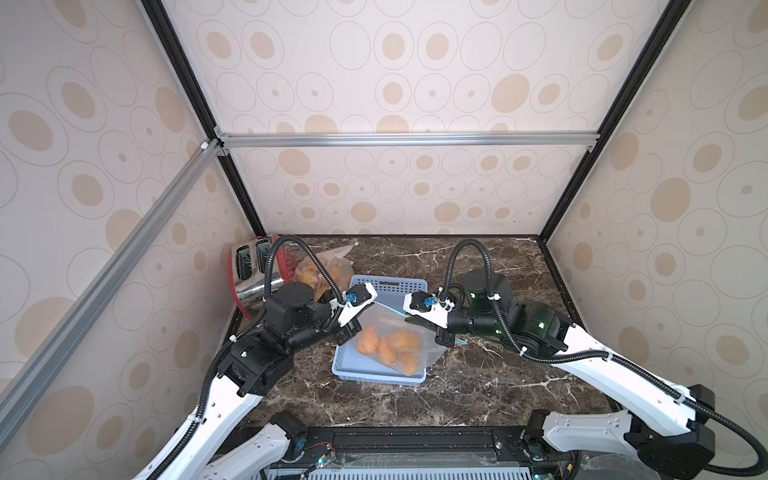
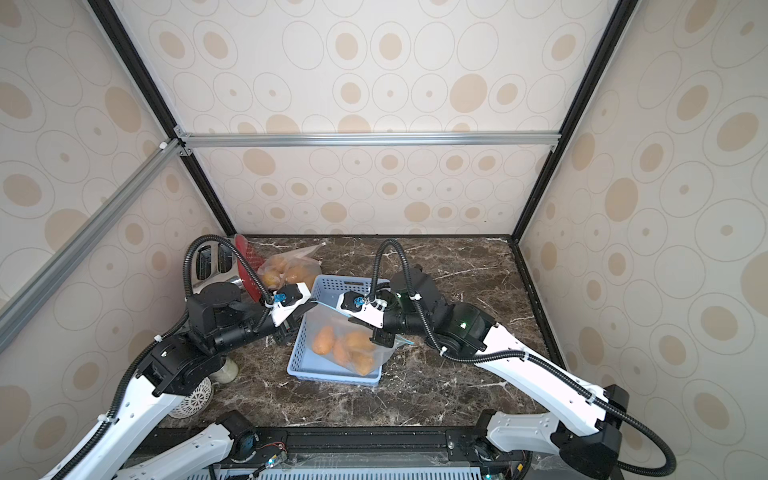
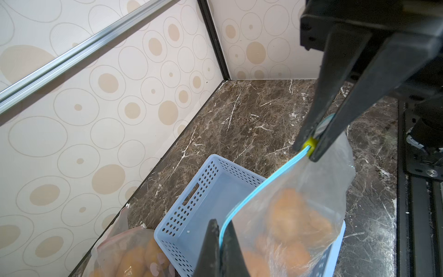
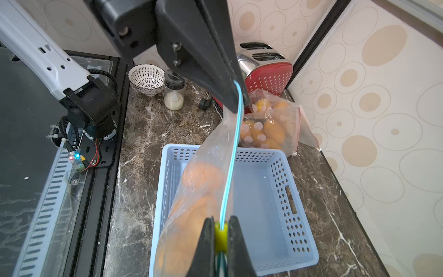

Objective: Put the potatoes into a zipper bag and zip it
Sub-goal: Zip the zipper on the zipper food storage bag.

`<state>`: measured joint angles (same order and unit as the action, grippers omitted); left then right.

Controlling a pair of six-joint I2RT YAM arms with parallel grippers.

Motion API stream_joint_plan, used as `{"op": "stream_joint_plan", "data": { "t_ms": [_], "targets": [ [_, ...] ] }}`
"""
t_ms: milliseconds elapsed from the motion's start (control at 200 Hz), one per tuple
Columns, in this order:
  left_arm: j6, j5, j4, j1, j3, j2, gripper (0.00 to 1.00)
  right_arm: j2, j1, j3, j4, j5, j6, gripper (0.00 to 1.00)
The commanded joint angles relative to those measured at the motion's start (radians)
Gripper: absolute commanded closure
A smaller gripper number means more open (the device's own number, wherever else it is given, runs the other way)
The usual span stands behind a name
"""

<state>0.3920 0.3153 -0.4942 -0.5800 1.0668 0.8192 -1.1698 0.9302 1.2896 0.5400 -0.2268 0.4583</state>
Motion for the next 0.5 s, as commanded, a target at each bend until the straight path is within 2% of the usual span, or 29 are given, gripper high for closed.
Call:
{"op": "stream_joint_plan", "data": {
  "t_ms": [0, 495],
  "targets": [
    [-0.016, -0.2, 0.061, 0.033, 0.063, -0.029, 1.0, 0.054, -0.005, -0.045, 0.252, 0.039, -0.01, 1.0],
    [-0.005, -0.242, 0.041, 0.032, 0.073, -0.038, 1.0, 0.239, -0.005, -0.137, 0.419, 0.13, -0.03, 1.0]
  ]
}}
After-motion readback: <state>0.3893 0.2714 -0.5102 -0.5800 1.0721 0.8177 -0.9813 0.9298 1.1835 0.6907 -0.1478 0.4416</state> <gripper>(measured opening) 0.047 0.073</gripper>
